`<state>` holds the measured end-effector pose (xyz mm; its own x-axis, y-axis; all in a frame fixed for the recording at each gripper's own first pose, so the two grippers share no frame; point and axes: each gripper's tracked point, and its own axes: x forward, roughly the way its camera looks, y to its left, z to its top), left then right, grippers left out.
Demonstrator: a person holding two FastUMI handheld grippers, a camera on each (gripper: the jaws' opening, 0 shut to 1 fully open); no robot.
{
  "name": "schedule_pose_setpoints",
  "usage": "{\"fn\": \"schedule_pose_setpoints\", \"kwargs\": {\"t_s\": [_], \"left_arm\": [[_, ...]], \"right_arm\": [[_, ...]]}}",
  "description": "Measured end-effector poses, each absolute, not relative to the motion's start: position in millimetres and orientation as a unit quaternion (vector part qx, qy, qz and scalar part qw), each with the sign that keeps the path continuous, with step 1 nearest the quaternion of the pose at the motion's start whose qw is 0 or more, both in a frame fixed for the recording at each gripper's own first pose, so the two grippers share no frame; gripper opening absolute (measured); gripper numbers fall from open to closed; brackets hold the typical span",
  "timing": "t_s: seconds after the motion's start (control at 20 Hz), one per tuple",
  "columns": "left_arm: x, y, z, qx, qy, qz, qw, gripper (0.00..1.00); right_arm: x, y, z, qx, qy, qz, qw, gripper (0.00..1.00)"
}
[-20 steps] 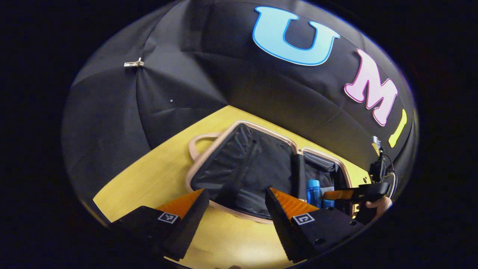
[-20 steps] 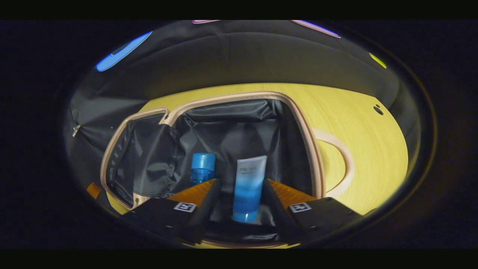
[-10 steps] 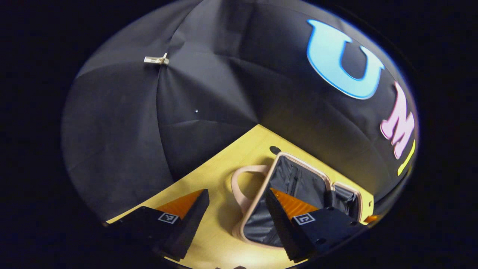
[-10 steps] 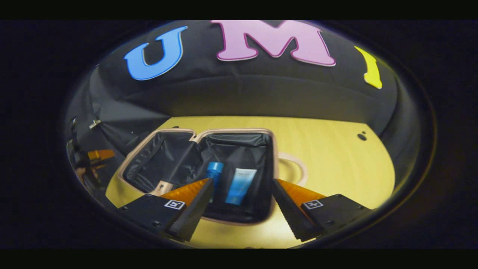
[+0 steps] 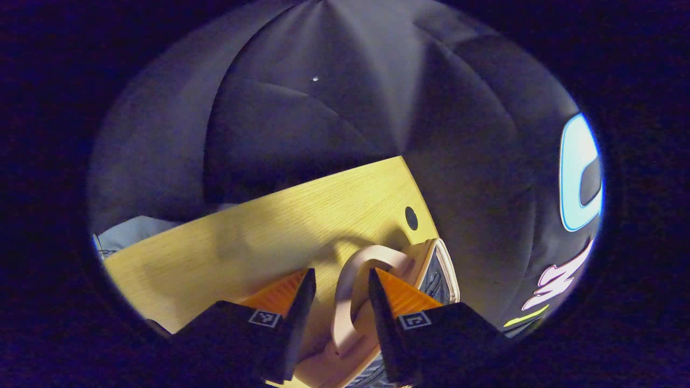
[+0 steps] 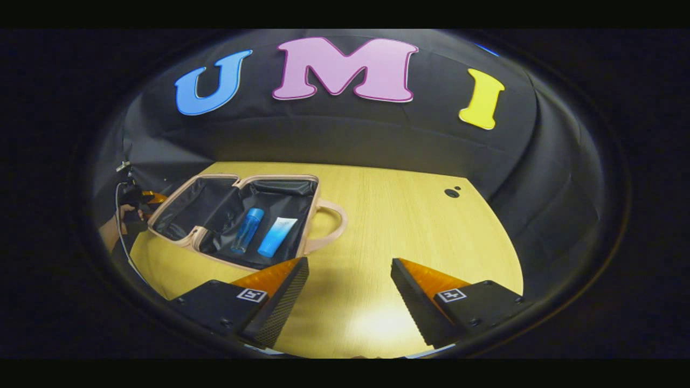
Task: First open the suitcase, pack the skin care products into it, and then close the suitcase.
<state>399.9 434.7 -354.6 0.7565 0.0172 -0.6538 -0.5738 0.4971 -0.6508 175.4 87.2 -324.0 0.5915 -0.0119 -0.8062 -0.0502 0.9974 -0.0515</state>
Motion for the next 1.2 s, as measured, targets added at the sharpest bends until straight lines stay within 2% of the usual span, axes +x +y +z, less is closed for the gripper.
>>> {"fn": "schedule_pose_setpoints", "kwargs": {"t_s": [0.05,0.15,0.25,0.35,0.5,0.55,0.6,0.8,0.95,1.05,1.2], "left_arm": [[399.0,432.9,-353.6,-0.476,0.293,0.18,0.81,0.56],[401.7,429.8,-345.0,-0.487,0.291,0.178,0.804,0.2],[399.6,426.6,-337.8,-0.461,0.294,0.18,0.818,0.15],[396.3,421.0,-318.3,-0.4,0.301,0.186,0.845,0.11],[394.3,405.1,-253.6,-0.328,0.277,0.187,0.883,0.09],[391.7,394.8,-229.7,-0.305,0.271,0.192,0.893,0.05],[390.2,382.0,-203.2,-0.285,0.253,0.192,0.904,0.09],[374.4,292.0,-105.2,-0.179,0.199,0.156,0.951,0.07],[369.4,227.2,-55.2,-0.139,0.168,0.141,0.966,0.07],[364.7,183.9,-33.4,-0.126,0.161,0.13,0.97,0.07],[364.3,91.0,-38.3,-0.106,0.167,0.081,0.977,0.07]], "right_arm": [[169.9,88.2,-325.4,-0.024,0.457,0.01,0.889,0.97],[163.2,94.3,-326.1,-0.003,0.462,0.014,0.887,0.98],[156.3,94.4,-324.5,0.003,0.464,0.023,0.886,0.98],[154.8,89.3,-318.0,0.001,0.453,0.031,0.891,0.98],[151.2,73.6,-310.3,0.009,0.443,0.033,0.896,0.98],[149.1,70.5,-308.6,0.017,0.437,0.035,0.899,0.98],[148.9,65.0,-303.7,0.021,0.428,0.038,0.903,0.98],[133.2,28.2,-282.4,0.001,0.397,0.061,0.916,0.98],[125.1,-0.8,-271.0,0.007,0.382,0.061,0.922,0.98],[126.8,-15.0,-256.0,0.009,0.36,0.062,0.931,0.98],[122.6,-33.7,-235.8,0.013,0.334,0.069,0.94,0.97]]}}
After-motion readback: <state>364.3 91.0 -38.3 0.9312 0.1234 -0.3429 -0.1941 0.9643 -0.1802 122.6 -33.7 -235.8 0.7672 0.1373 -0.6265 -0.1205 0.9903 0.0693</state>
